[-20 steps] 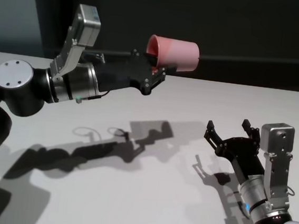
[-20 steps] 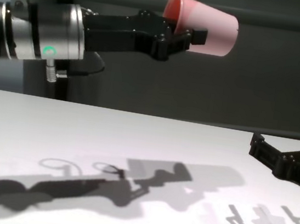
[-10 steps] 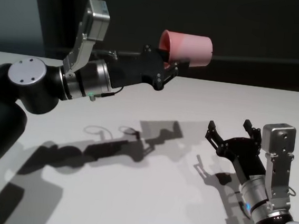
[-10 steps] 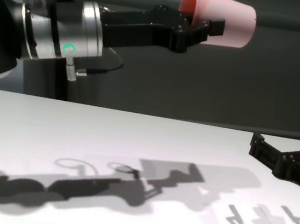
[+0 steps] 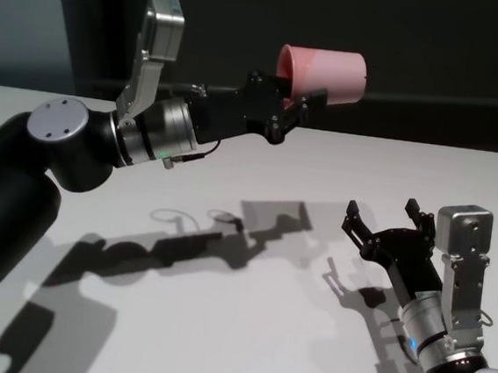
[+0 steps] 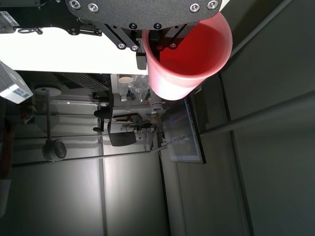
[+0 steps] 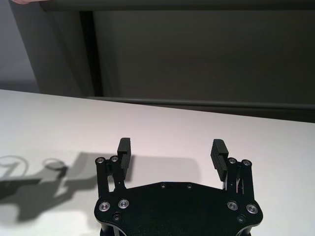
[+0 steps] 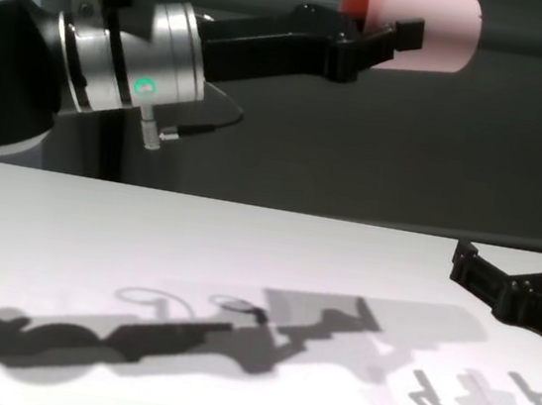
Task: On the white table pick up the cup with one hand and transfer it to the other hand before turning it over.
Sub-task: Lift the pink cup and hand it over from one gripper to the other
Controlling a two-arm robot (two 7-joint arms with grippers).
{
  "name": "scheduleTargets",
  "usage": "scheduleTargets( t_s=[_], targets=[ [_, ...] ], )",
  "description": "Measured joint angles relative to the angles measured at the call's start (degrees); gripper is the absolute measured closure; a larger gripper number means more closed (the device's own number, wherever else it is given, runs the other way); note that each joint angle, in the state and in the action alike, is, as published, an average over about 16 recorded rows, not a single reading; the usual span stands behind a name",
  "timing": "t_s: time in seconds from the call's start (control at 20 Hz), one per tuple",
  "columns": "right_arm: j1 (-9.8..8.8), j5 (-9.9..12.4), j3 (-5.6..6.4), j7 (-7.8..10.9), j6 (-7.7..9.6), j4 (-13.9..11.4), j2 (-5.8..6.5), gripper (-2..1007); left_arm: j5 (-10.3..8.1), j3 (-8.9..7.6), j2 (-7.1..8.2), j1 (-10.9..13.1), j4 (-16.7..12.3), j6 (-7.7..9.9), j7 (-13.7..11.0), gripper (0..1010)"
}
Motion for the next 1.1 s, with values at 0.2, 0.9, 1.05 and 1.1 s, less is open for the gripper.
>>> scheduleTargets(
  t_s=[0.2, 0.9, 1.05, 1.1],
  targets=[
    [0.0, 0.0, 0.0, 0.0, 0.0, 0.0, 0.0, 3, -0.78, 0.12, -0.99, -0.5, 1.3, 0.0, -0.6, 963],
    [0.0, 0.0, 0.0, 0.0, 0.0, 0.0, 0.0, 3, 1.02, 1.84, -3.02, -2.2, 3.8, -0.1, 0.4, 963],
    [0.0, 0.0, 0.0, 0.0, 0.0, 0.0, 0.0, 3, 1.52, 2.07, -3.08, -2.3, 3.8, -0.09, 0.7, 963],
    [0.0, 0.0, 0.0, 0.0, 0.0, 0.0, 0.0, 3, 1.66, 2.12, -3.08, -2.3, 3.8, -0.09, 0.8, 963]
  ],
)
